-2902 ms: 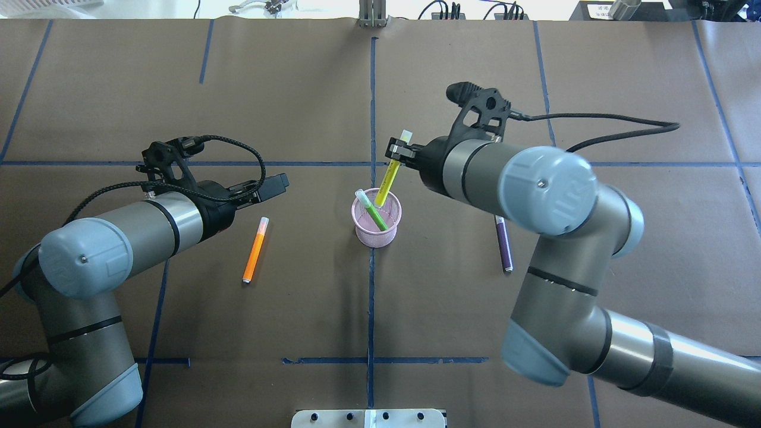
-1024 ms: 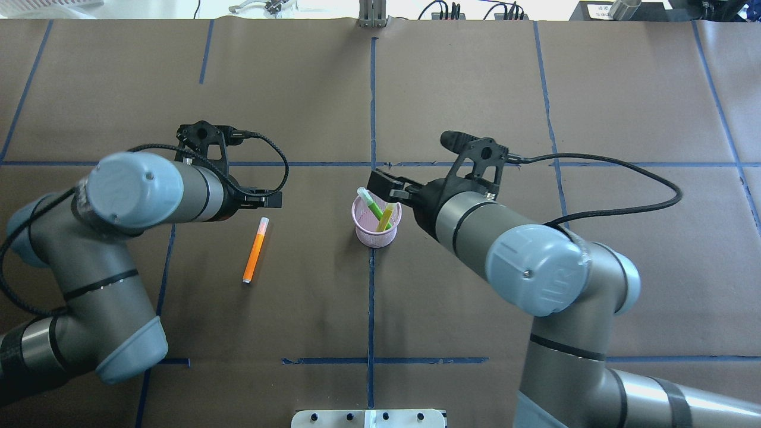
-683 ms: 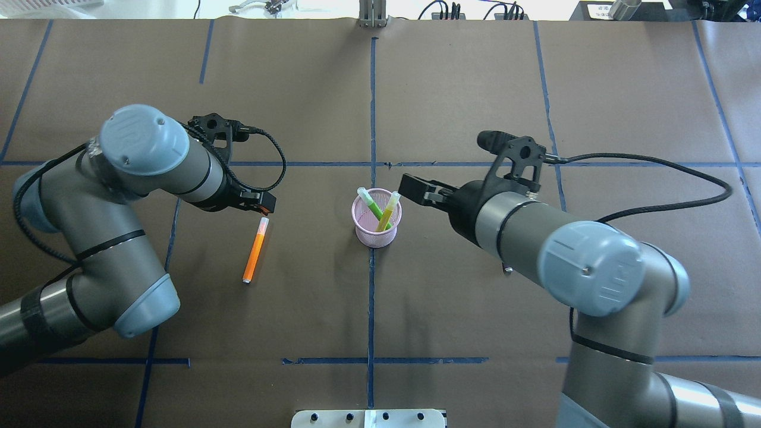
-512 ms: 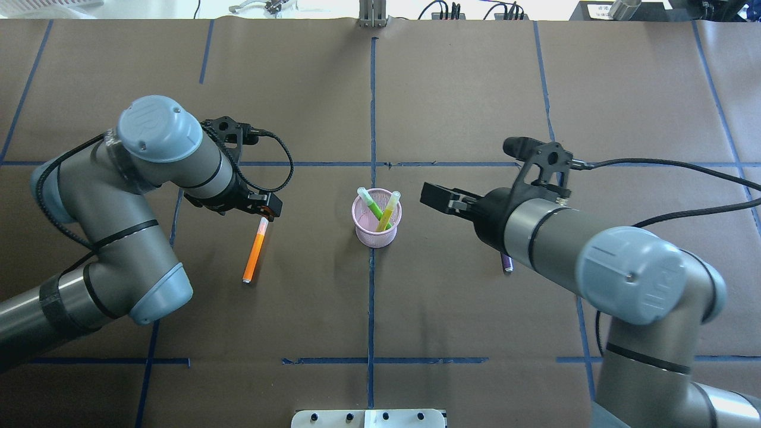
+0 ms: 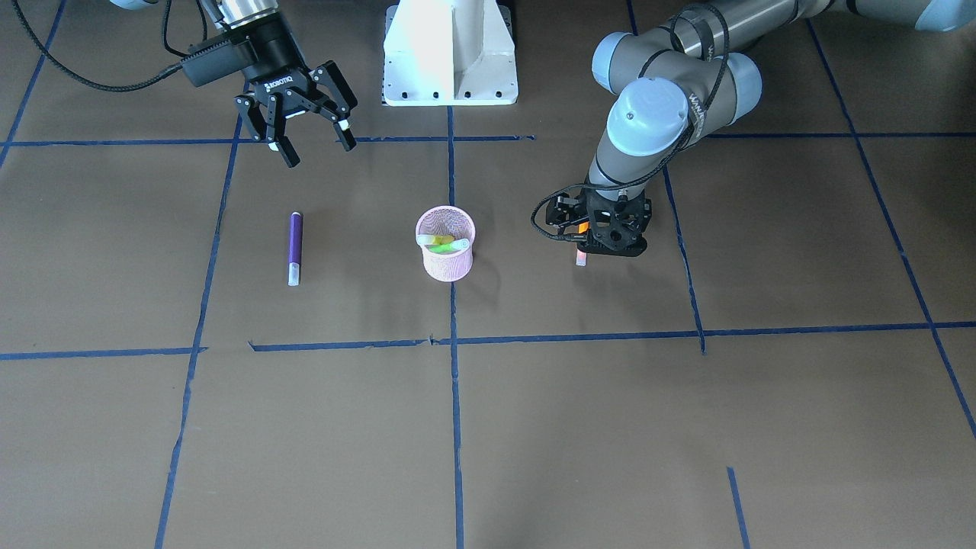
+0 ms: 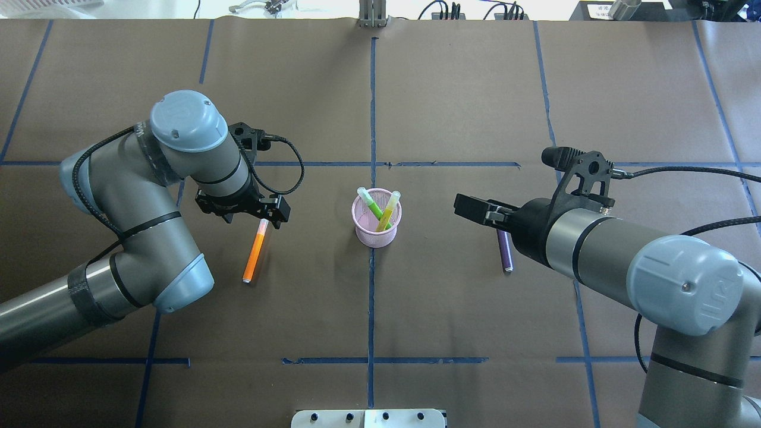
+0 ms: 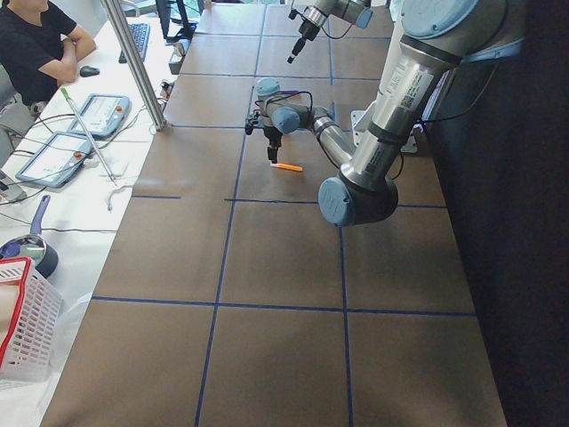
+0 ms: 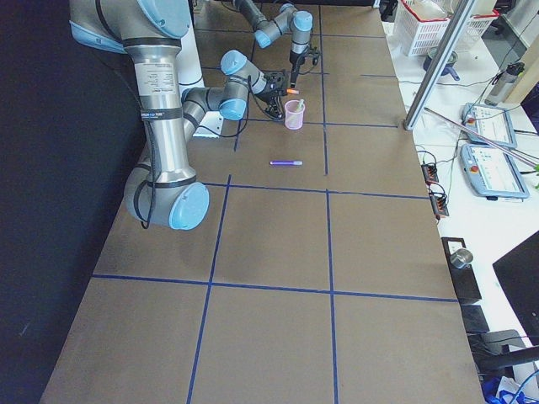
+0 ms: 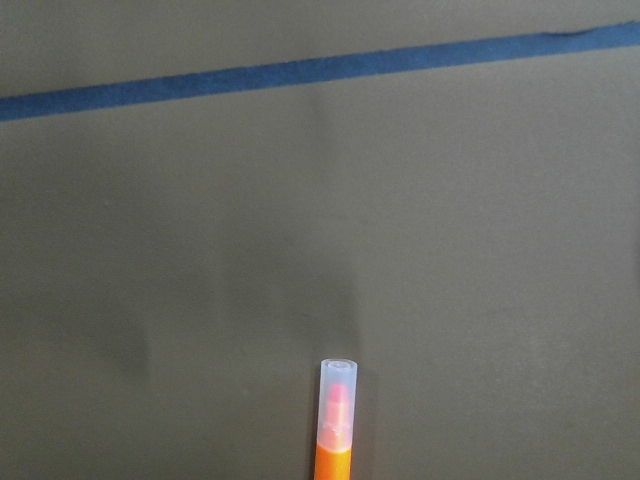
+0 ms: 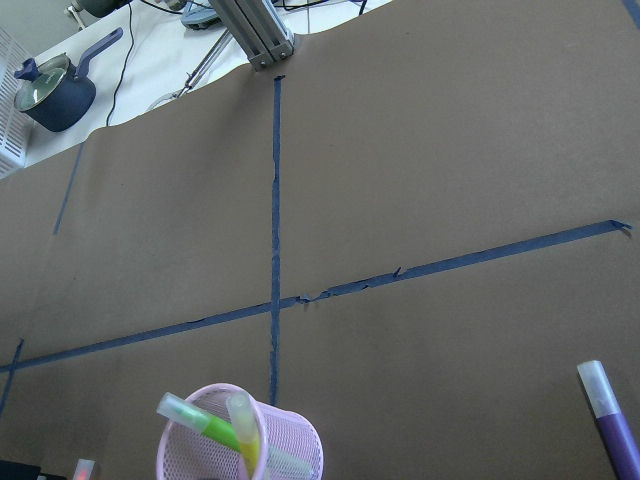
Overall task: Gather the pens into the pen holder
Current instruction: 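Lower the left gripper and grasp the orange highlighter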
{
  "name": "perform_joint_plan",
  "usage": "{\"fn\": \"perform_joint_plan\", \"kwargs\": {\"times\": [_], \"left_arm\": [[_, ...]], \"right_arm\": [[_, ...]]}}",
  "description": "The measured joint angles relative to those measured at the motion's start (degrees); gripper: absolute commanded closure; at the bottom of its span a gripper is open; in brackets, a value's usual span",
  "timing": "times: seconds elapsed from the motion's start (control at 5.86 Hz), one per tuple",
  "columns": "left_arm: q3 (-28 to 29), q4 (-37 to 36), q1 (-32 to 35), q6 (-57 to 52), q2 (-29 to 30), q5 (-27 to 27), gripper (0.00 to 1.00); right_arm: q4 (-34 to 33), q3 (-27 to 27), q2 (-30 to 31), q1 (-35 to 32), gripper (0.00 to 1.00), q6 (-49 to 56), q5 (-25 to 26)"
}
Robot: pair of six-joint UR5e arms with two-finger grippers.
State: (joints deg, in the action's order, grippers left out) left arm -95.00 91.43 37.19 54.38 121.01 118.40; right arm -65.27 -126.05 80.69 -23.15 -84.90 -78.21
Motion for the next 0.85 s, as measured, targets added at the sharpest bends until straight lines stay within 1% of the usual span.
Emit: {"fn": "perform_joint_plan", "kwargs": {"times": [0.17, 0.34, 0.51, 0.68, 0.85], "left_arm": [[1.2, 0.0, -0.2, -0.6, 0.6, 0.1, 0.04], [2.2, 0.0, -0.4, -2.0, 0.8, 0.0, 0.15], [2.9, 0.1, -0.6, -3.1, 0.8, -0.1, 0.32], [3.8, 0.4, -0.8, -3.5, 0.8, -0.1, 0.33], [4.6, 0.7, -0.9, -3.6, 0.8, -0.2, 0.4]], "right_arm": [[0.0, -0.1, 0.6, 0.0, 0.0, 0.0, 0.1], [0.1, -0.3, 0.9, 0.0, 0.0, 0.0, 0.1], [0.1, -0.3, 1.0, 0.2, 0.0, -0.1, 0.3], [0.1, -0.2, 1.0, 0.2, 0.0, -0.2, 0.6], [0.1, -0.1, 0.9, 0.3, 0.0, -0.3, 0.6]]}}
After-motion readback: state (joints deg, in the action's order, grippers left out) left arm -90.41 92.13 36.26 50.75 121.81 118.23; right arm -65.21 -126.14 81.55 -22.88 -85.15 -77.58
